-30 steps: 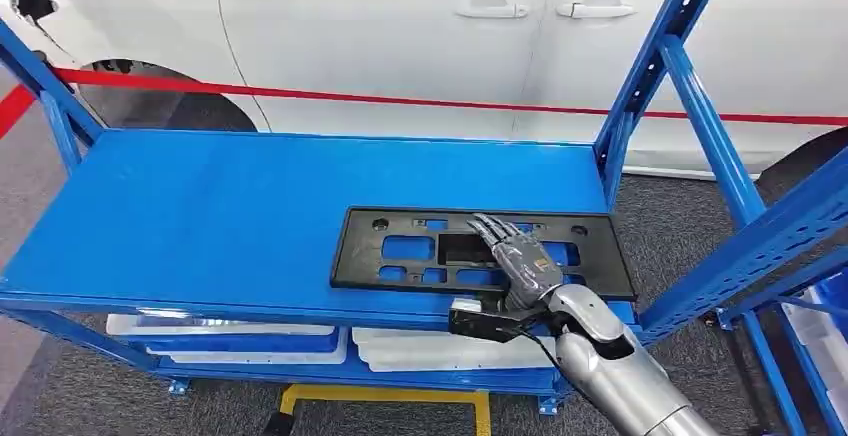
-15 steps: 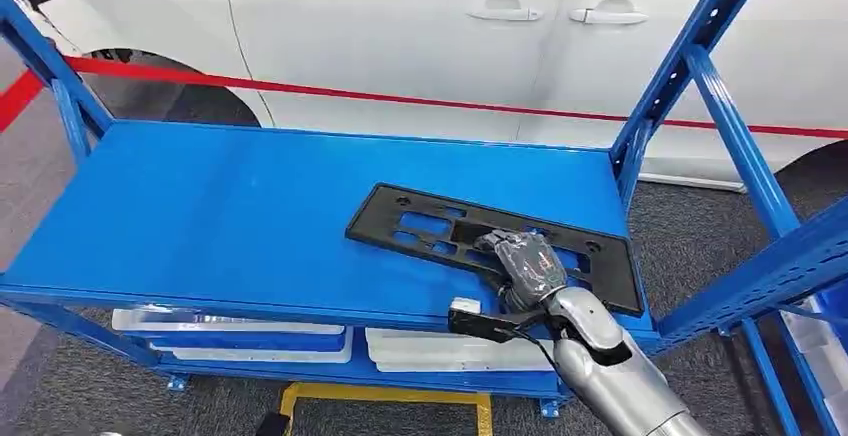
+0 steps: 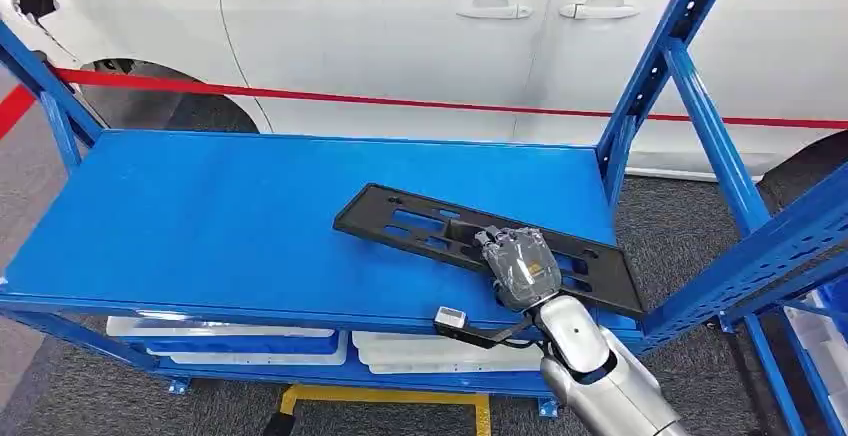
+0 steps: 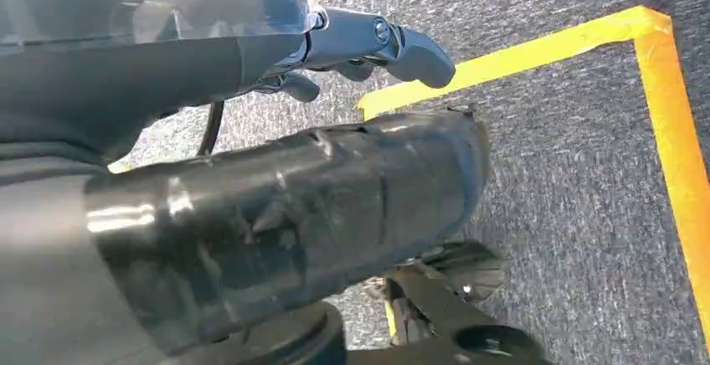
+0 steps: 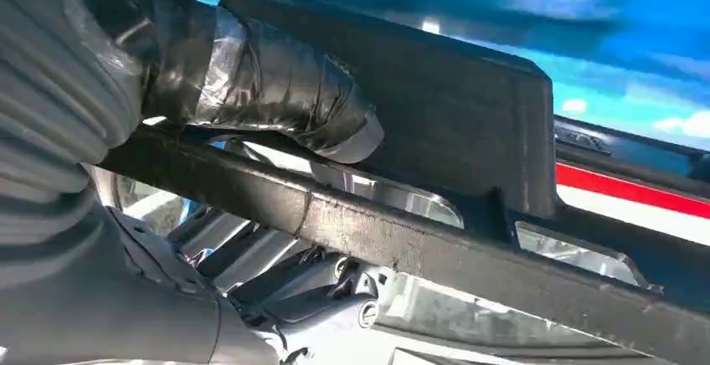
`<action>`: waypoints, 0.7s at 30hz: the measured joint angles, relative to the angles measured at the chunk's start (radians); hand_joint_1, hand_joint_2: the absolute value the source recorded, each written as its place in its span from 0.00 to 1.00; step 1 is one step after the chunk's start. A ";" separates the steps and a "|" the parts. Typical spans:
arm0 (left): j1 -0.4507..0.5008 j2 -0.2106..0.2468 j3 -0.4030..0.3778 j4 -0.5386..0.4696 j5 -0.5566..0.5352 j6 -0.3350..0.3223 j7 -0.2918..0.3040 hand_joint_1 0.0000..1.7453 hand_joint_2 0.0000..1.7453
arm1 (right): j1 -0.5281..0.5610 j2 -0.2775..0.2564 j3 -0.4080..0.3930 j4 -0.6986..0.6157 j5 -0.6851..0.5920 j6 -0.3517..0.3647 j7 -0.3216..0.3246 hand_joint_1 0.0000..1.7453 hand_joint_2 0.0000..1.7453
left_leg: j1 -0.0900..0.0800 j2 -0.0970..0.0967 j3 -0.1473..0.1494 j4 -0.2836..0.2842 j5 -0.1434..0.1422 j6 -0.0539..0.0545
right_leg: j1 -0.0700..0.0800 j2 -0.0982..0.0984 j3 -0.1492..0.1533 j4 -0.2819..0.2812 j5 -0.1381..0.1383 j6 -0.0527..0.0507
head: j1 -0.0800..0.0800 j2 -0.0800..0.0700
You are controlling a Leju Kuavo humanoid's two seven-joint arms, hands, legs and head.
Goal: Take the parts from the cabinet and place them on the table.
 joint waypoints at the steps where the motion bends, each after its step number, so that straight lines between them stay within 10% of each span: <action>1: 0.000 0.000 0.000 0.000 0.000 0.000 0.000 0.00 0.00 | 0.000 0.001 0.001 -0.003 0.000 0.000 0.000 1.00 1.00 | 0.000 0.000 0.028 -0.069 0.009 0.005 | 0.000 0.000 -0.002 0.005 -0.004 0.005 | 0.000 0.000; 7: 0.000 0.000 -0.001 0.000 0.000 0.000 0.002 0.00 0.00 | 0.002 0.001 0.005 -0.013 0.031 -0.011 0.010 1.00 1.00 | -0.001 -0.001 0.034 -0.085 0.014 0.037 | 0.001 0.000 -0.018 0.032 -0.025 0.036 | 0.002 0.000; 10: -0.003 -0.001 -0.002 0.000 -0.001 0.001 0.007 0.00 0.00 | 0.005 0.007 0.010 -0.035 0.154 -0.071 0.056 1.00 1.00 | -0.002 0.000 0.031 -0.084 0.013 0.047 | -0.003 0.000 -0.115 0.239 -0.132 0.048 | 0.002 0.000; 12: -0.002 -0.001 -0.002 0.000 -0.002 0.002 0.012 0.00 0.00 | 0.013 0.015 0.019 -0.055 0.223 -0.082 0.085 1.00 1.00 | -0.002 0.000 0.032 -0.081 0.011 0.047 | -0.005 0.000 -0.159 0.322 -0.142 0.050 | 0.002 0.000; 16: -0.003 -0.004 -0.003 0.000 -0.001 0.004 0.013 0.00 0.00 | 0.015 0.045 0.045 -0.112 0.277 -0.088 0.116 1.00 1.00 | -0.002 -0.002 0.035 -0.073 0.001 0.037 | -0.006 0.000 -0.034 0.044 0.002 0.036 | 0.002 0.000; 21: -0.007 -0.007 -0.003 0.000 0.000 0.007 0.020 0.00 0.00 | 0.039 0.120 0.096 -0.154 0.301 -0.111 0.152 1.00 1.00 | -0.005 -0.001 0.032 -0.074 0.000 0.008 | 0.002 0.004 -0.025 0.021 -0.007 0.012 | 0.001 0.000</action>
